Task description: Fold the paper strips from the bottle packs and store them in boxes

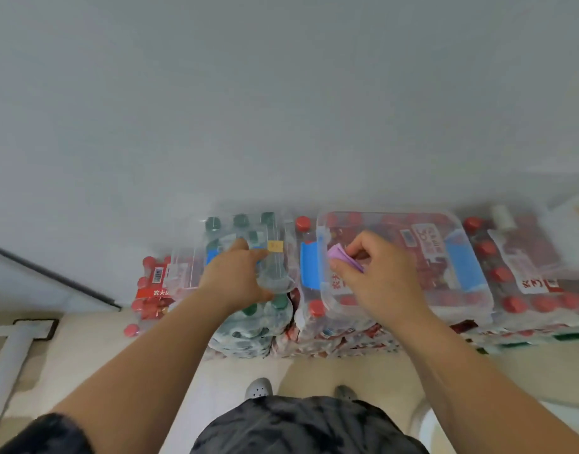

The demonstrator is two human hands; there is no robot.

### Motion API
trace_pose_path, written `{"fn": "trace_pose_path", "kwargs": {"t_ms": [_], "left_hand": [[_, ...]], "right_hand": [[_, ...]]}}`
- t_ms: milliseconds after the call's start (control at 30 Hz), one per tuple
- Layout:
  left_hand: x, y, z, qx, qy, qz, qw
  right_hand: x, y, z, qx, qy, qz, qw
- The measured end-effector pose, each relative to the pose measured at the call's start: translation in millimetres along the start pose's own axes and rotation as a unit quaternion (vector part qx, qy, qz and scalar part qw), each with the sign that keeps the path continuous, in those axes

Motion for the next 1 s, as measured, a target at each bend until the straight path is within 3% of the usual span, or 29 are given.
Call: {"fn": "trace_pose_path", "kwargs": {"t_ms": [133,400,567,700,1000], "left_hand": [[-2.8,5.1,14.4,0.024,-0.002,0.030,0.999],[-37.6,-9.1,-45.0,-0.120,-0.157,0.078,0.977],[-75.8,-10.4,-51.0,-0.117,-0.261,0.056,0.957],[-85.2,-11.7,-40.1,-0.120,-0.246,0.037,0.961],[-87.1,-37.6,-6.4,-0.108,-0.330,-0.046,0.937]], "right_hand": [[-2.1,-0.8,-6.3,-0.014,-0.028,0.017,0.999],[-20.4,14.3,-20.5,0.020,-0.068,0.047,0.996],[-37.6,46.2,-23.4,0.108,-0.092,0.040,0.989],[-41.2,65.8,-4.2,0.176,-0.092,0.036,0.979],[-54.7,60.3,49.0,0.402,-0.171,-0.055,0.898]]}}
Point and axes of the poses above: each hand's wrist, its own y-axis towards the middle knuckle, its own z-axis out of the palm, x = y × z, the point moved 9 cm from there along y, towards the middle knuckle, and after that the axes turned 1 degree about -z, right-handed, at the moved point
